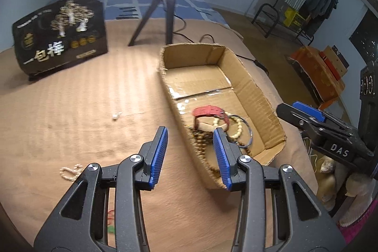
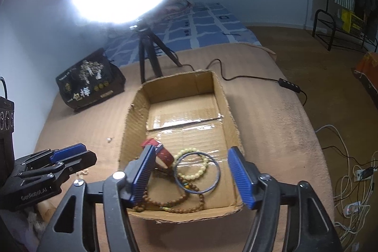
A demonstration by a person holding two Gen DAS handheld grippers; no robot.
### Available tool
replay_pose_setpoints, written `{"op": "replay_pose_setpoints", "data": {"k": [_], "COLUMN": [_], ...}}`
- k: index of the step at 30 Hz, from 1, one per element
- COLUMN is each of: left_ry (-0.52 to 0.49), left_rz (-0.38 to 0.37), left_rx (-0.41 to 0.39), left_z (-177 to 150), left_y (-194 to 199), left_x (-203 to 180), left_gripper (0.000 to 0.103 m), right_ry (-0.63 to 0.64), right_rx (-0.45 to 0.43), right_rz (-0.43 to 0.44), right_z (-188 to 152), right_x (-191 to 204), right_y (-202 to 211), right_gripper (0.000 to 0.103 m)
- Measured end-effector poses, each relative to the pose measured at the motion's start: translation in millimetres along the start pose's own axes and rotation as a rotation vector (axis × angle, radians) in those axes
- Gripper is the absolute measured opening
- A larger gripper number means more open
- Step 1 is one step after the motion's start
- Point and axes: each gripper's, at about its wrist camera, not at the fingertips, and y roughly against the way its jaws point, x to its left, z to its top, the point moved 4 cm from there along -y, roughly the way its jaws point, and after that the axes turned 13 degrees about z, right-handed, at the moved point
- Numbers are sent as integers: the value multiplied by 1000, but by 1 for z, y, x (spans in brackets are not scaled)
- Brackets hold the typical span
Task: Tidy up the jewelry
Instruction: 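Open left gripper to drop the bead strand in the box while right gripper drops the bangle, then move left gripper to the white pearl necklace while right gripper approaches the green jade pendant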
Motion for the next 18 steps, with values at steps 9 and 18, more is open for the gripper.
{"op": "replay_pose_setpoints", "data": {"k": [9, 18], "left_ry": [66, 169], "left_rz": [64, 112], "left_rx": [-30, 4], "left_z": [-13, -36], "left_y": [25, 25], "left_x": [70, 141], "left_gripper": [46, 53], "right_ry": [45, 110], "right_rx": [-15, 38], "right_rz": [66, 125], "right_z": [-5, -22], "right_x": [35, 75], "right_y": [4, -10], "right_gripper": [85, 85]}}
